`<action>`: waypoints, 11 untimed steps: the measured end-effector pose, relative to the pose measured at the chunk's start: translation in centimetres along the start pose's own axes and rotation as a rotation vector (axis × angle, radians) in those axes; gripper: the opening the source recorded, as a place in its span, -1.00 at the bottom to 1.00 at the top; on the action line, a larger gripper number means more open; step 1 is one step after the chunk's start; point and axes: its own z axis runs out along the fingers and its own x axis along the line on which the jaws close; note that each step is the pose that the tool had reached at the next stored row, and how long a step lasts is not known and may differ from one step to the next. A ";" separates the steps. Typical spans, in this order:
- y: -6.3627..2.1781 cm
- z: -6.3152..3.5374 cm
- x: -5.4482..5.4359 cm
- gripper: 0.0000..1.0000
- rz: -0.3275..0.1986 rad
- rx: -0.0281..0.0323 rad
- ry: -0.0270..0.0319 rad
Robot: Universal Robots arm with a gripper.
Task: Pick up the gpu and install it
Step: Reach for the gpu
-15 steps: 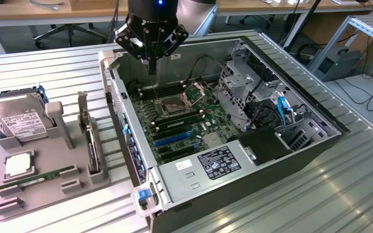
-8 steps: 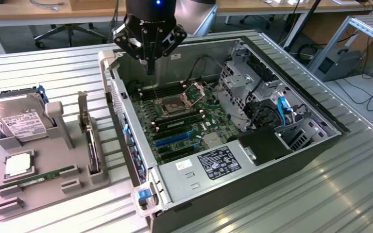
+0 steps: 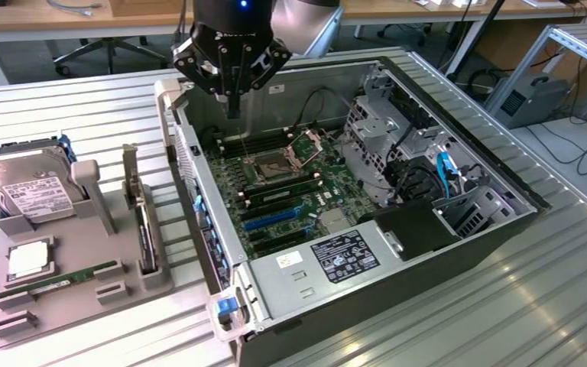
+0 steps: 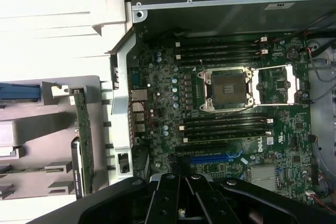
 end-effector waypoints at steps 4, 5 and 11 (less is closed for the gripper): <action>-0.01 0.00 0.2 -0.79 0.000 0.0000 0.0000; -0.02 -0.01 0.2 -0.79 0.000 0.0000 0.0001; -0.05 -0.02 0.6 -0.79 0.000 0.0000 0.0000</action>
